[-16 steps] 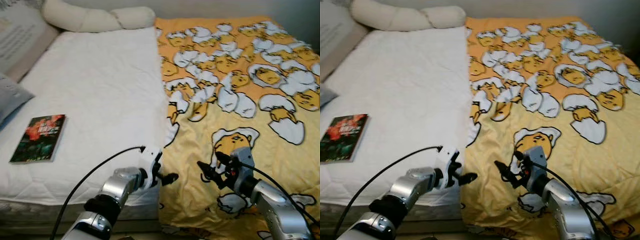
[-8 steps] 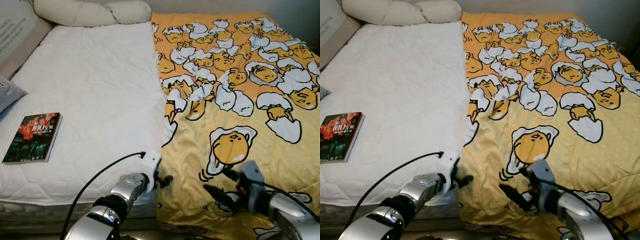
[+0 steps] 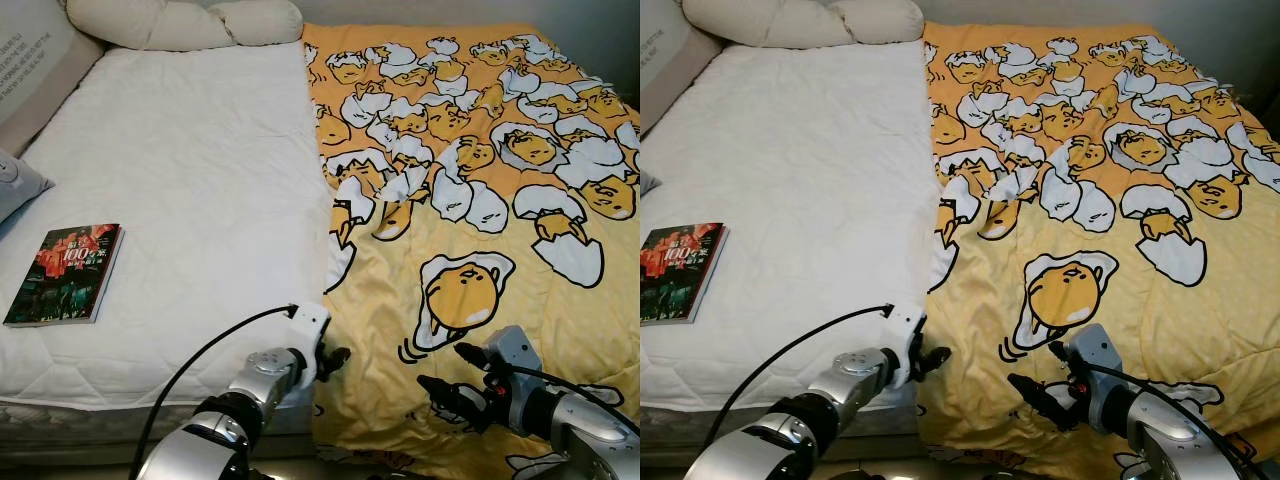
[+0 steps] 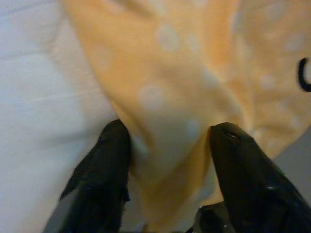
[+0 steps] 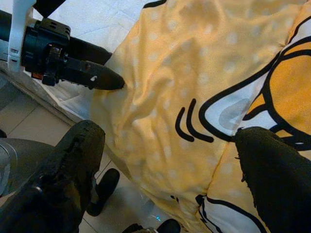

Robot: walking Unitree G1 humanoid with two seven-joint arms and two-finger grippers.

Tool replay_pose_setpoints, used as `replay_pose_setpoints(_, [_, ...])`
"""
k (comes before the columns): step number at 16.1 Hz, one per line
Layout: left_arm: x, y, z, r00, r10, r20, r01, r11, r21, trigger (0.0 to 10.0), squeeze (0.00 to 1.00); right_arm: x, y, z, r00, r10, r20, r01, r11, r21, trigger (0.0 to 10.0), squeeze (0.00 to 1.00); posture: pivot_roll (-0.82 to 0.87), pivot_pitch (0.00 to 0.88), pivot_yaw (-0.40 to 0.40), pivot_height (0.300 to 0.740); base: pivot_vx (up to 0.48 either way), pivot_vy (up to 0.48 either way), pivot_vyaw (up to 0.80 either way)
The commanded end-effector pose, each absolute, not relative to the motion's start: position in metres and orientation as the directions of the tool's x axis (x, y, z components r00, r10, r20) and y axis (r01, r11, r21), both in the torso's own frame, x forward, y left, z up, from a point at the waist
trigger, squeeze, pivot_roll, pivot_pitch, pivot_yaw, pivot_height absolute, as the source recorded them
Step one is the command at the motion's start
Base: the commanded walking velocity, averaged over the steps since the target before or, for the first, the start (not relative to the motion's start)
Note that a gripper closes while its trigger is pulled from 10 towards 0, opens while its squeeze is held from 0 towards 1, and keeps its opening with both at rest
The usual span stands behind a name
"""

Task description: Clean up the room

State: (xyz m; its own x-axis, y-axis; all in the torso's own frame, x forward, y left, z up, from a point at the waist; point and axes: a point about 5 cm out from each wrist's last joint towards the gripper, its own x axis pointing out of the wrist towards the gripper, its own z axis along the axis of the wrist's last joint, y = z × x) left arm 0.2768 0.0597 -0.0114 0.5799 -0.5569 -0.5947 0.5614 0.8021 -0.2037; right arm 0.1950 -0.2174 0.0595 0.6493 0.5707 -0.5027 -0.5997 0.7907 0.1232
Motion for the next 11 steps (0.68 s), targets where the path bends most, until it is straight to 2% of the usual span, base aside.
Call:
replay_pose_setpoints(1, [0.2762, 0.054, -0.0104, 0.57, -0.574, -0.588, 0.576, 0.789, -0.212, 0.0, 0.0, 0.1943, -0.215, 0.0627, 0.644, 0.578, -0.502, -0.61, 0.783, 0.119, 10.0, 0.0, -0.22, 0.093, 0.02, 0.74, 0.0, 0.0, 0.0])
replay_pose_setpoints(11, [0.2758, 0.0513, -0.0098, 0.569, -0.587, -0.576, 0.583, 0.782, -0.22, 0.0, 0.0, 0.1931, -0.2127, 0.0609, 0.634, 0.584, -0.506, -0.618, 0.777, 0.122, 10.0, 0.0, -0.21, 0.1, 0.016, 0.74, 0.0, 0.0, 0.0])
